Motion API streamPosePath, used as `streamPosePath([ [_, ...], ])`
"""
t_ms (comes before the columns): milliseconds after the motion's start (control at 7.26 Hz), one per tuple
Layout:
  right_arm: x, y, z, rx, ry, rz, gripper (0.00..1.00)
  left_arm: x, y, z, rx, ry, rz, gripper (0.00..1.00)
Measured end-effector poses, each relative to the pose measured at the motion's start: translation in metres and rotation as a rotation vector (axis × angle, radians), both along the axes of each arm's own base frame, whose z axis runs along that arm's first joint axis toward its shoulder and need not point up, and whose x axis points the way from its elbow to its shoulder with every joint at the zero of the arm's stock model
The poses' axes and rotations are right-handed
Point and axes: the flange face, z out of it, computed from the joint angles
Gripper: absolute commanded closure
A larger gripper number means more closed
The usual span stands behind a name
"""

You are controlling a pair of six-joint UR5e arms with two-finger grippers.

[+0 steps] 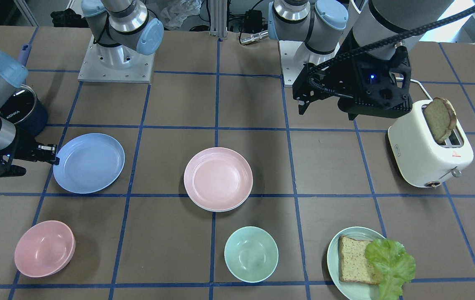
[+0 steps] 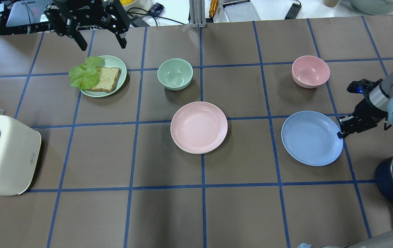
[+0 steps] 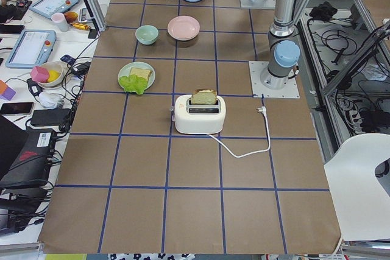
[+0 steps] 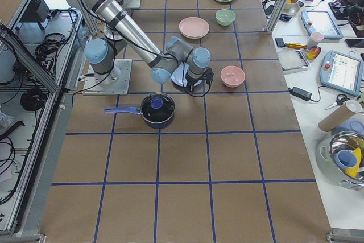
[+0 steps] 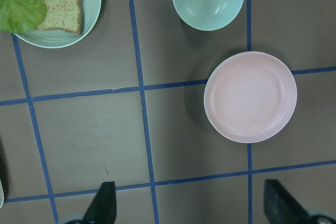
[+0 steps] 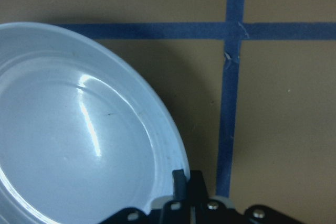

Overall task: Stack three plates with pink and blue
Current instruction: 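Lift the left gripper away from the stack and retract it, then grasp the light blue plate rim with the right gripper and lift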

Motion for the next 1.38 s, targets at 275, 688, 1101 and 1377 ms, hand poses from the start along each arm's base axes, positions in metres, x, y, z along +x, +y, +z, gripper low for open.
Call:
streamPosePath([
  [275,0.002,-0.003,0.007,0.007,-0.028,-0.007,1.00,0.008,0.024,-0.002,-0.010,-0.001,0.006,0.06],
  [688,0.006,-0.014,0.023,0.029,-0.062,-0.035,1.00,0.024,0.044,-0.012,-0.081,-0.025,0.026,0.00],
  [1101,0.041,-0.032,0.041,0.010,-0.054,-0.057,1.00,0.027,0.056,-0.021,-0.126,-0.038,0.026,0.00],
  [1377,0.082,-0.043,0.058,-0.003,-0.028,-0.084,1.00,0.027,0.056,-0.024,-0.124,-0.036,0.027,0.00],
])
